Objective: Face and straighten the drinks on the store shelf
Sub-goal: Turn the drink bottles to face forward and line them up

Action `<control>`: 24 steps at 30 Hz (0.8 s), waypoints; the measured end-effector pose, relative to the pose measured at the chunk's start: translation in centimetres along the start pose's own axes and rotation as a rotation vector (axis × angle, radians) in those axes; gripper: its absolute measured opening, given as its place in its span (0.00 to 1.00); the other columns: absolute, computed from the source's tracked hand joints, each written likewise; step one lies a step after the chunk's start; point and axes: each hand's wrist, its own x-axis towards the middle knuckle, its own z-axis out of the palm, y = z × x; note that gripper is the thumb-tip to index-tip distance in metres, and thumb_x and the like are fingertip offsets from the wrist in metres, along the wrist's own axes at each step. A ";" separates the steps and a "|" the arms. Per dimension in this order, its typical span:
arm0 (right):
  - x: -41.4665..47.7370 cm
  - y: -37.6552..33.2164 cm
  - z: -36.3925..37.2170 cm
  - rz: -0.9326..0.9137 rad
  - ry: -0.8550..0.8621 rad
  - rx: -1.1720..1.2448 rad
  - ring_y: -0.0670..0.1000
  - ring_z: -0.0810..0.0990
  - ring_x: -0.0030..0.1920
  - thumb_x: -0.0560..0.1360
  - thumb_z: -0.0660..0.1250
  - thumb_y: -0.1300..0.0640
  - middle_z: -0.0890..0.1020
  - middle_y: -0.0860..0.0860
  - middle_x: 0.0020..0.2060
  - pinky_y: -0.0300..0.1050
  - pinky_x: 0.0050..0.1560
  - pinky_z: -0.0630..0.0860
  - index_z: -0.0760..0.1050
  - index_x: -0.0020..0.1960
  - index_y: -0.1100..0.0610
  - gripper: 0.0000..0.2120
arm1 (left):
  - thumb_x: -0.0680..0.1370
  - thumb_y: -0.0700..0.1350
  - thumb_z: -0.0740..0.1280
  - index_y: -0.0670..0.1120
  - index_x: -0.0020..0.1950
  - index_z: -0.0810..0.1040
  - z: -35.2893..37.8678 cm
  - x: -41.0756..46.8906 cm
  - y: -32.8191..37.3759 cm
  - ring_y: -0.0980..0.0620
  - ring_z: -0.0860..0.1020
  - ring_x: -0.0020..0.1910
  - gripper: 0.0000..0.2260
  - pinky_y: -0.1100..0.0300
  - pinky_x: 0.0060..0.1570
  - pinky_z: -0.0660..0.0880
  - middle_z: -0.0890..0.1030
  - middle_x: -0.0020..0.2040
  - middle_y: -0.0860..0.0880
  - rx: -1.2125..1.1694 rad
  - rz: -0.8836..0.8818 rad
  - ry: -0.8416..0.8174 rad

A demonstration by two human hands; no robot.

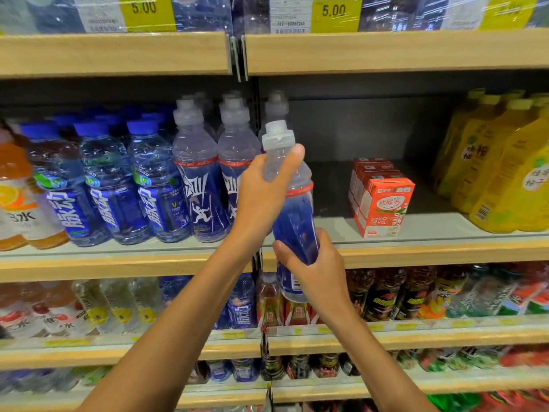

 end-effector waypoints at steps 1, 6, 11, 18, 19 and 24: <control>-0.1 0.1 0.2 -0.001 0.024 -0.051 0.40 0.81 0.45 0.68 0.71 0.39 0.82 0.43 0.46 0.31 0.41 0.76 0.71 0.54 0.49 0.21 | 0.75 0.58 0.68 0.56 0.49 0.76 0.5 0.0 0.1 0.63 0.80 0.46 0.08 0.69 0.44 0.75 0.81 0.46 0.58 0.004 0.005 0.039; -0.6 0.3 0.7 -0.055 0.113 -0.264 0.43 0.80 0.44 0.66 0.66 0.32 0.80 0.44 0.47 0.39 0.41 0.77 0.68 0.54 0.47 0.25 | 0.73 0.48 0.73 0.53 0.41 0.78 1.6 0.1 -0.1 0.63 0.80 0.38 0.05 0.71 0.37 0.75 0.81 0.37 0.57 -0.074 0.019 0.185; -0.2 0.1 -0.9 -0.013 -0.110 -0.037 0.43 0.82 0.48 0.66 0.68 0.35 0.82 0.42 0.48 0.38 0.46 0.79 0.69 0.57 0.47 0.25 | 0.71 0.41 0.73 0.47 0.36 0.79 0.5 0.8 0.3 0.57 0.80 0.32 0.05 0.63 0.35 0.77 0.81 0.30 0.54 -0.251 -0.036 0.149; 1.1 -1.4 -3.2 0.257 -0.587 0.360 0.52 0.82 0.56 0.62 0.75 0.39 0.83 0.51 0.56 0.46 0.54 0.79 0.71 0.63 0.54 0.36 | 0.64 0.45 0.71 0.42 0.45 0.79 -1.5 2.2 0.4 0.48 0.82 0.37 0.13 0.58 0.39 0.79 0.83 0.40 0.46 -0.608 -0.275 -0.271; 1.2 -1.6 -3.2 0.271 -0.619 0.375 0.56 0.81 0.58 0.59 0.77 0.37 0.82 0.55 0.58 0.53 0.58 0.77 0.69 0.66 0.57 0.42 | 0.62 0.46 0.72 0.42 0.45 0.80 -1.6 2.2 0.4 0.47 0.82 0.37 0.14 0.58 0.39 0.79 0.83 0.41 0.46 -0.650 -0.271 -0.337; 1.4 -2.5 -2.7 0.253 -0.664 0.369 0.55 0.82 0.55 0.56 0.79 0.43 0.83 0.54 0.54 0.50 0.56 0.79 0.71 0.62 0.56 0.39 | 0.58 0.51 0.79 0.43 0.45 0.81 -1.8 2.5 -0.3 0.49 0.80 0.39 0.21 0.57 0.43 0.79 0.81 0.43 0.47 -0.811 -0.235 -0.614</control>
